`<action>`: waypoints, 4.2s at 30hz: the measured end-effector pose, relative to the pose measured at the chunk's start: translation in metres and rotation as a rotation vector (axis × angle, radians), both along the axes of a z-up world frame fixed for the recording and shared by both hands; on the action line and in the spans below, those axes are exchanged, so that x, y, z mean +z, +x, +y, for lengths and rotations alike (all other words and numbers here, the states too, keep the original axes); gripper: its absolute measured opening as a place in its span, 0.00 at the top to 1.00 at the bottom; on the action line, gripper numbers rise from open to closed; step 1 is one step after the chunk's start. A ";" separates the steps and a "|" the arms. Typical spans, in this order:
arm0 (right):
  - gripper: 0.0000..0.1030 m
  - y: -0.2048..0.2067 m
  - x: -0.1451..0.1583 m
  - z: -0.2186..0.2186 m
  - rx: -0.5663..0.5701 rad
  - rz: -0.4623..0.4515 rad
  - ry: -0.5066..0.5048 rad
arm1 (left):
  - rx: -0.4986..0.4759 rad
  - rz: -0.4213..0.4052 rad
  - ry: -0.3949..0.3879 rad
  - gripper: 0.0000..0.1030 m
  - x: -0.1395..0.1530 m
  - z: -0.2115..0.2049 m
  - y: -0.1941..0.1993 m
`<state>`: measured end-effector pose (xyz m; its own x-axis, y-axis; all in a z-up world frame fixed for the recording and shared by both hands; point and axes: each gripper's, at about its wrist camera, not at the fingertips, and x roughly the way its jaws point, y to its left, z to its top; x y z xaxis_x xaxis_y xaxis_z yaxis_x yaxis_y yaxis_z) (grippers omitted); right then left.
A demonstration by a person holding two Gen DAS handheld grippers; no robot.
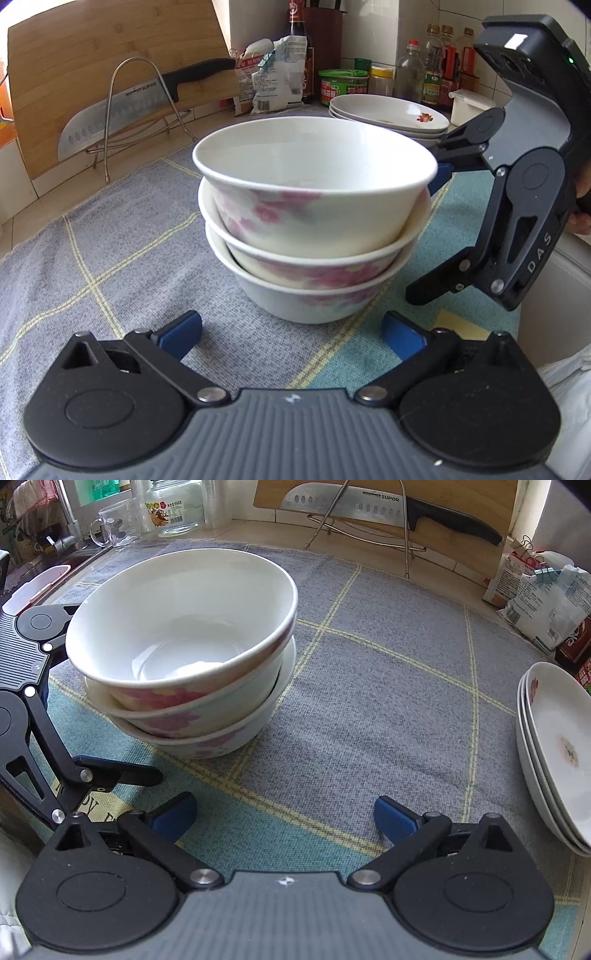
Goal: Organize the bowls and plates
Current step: 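Move both grippers to the three-bowl stack and grasp its bottom bowl rim, then lift the bowl stack with both grippers and carry it toward the plate stack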
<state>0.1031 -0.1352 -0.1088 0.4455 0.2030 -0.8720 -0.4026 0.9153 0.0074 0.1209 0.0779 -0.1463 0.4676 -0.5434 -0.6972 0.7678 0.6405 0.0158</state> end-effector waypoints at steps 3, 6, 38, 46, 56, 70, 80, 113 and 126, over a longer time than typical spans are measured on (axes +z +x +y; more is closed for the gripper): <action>0.00 0.000 0.000 -0.001 0.003 -0.006 0.004 | 0.001 -0.012 -0.018 0.00 -0.002 0.001 -0.001; 0.00 -0.002 -0.001 -0.003 0.020 -0.024 0.012 | 0.001 -0.011 -0.020 0.00 -0.002 0.002 -0.002; 0.16 0.028 0.032 0.016 0.580 -0.078 0.046 | -0.300 0.074 -0.025 0.12 0.028 0.009 0.040; 0.21 0.033 0.032 0.020 0.626 -0.057 0.036 | -0.400 0.087 -0.010 0.16 0.031 0.006 0.049; 0.21 0.038 0.035 0.023 0.633 -0.017 0.043 | -0.474 0.114 -0.016 0.15 0.028 0.005 0.060; 0.21 0.039 0.036 0.027 0.632 0.004 0.028 | -0.496 0.115 -0.033 0.14 0.025 0.006 0.062; 0.21 0.038 0.035 0.026 0.622 -0.003 0.026 | -0.509 0.113 -0.037 0.13 0.023 0.003 0.063; 0.21 0.028 0.056 0.001 0.638 -0.016 0.046 | -0.453 0.098 0.005 0.13 0.041 -0.021 0.051; 0.21 0.030 0.077 -0.061 0.648 -0.046 0.021 | -0.445 0.066 -0.005 0.13 0.053 -0.088 0.043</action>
<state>0.1331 -0.1965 -0.0321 0.2642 0.4597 -0.8478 -0.8733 0.4871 -0.0081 0.1635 -0.0098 -0.0929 0.1421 -0.6848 -0.7147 0.9679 0.2472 -0.0445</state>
